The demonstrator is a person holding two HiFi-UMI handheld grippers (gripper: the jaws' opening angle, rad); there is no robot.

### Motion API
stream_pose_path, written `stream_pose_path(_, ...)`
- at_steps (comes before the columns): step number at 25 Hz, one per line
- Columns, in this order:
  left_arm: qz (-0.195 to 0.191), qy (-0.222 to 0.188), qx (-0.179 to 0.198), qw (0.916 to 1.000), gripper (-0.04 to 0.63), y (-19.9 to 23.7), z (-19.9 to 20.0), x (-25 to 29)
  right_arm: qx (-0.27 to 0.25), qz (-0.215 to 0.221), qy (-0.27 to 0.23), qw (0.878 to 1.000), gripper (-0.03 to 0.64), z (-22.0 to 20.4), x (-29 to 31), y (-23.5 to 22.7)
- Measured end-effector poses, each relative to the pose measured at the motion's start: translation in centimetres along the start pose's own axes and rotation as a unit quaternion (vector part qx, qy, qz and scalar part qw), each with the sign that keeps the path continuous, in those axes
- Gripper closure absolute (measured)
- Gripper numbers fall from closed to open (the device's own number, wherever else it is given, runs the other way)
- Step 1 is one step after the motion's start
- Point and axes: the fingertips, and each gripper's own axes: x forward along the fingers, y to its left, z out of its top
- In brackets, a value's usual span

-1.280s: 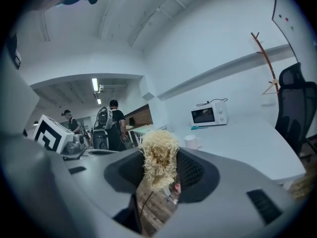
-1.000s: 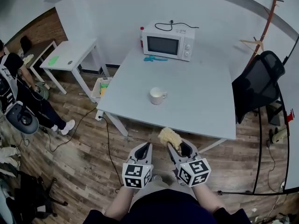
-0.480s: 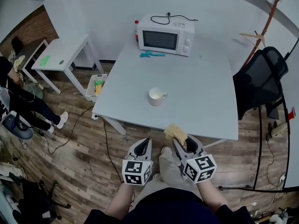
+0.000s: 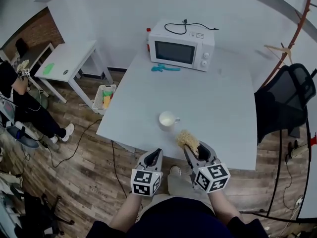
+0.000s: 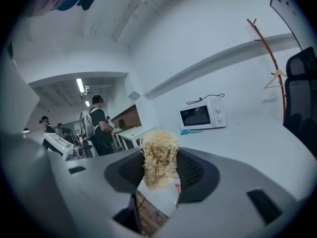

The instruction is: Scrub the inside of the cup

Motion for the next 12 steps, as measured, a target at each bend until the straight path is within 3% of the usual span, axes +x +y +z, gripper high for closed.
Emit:
stream_pose_path(9, -0.001, 0.025, -0.009, 0.9996, 0.574, 2.7, 0.4, 6.3, -0.01, 0.028, 0.014, 0.999, 0.442, 3.1, 5.9, -3.4)
stream_pose_path(10, -0.003, 0.028, -0.01, 0.9995, 0.534, 3.0, 0.3, 7.0, -0.012, 0.031, 0.015, 0.999, 0.442, 3.4, 6.5, -3.7)
stream_pose_path(12, -0.007, 0.034, -0.004, 0.9994, 0.392, 3.6, 0.0, 8.4, -0.016, 0.037, 0.016, 0.999, 0.442, 4.1, 7.7, -4.3)
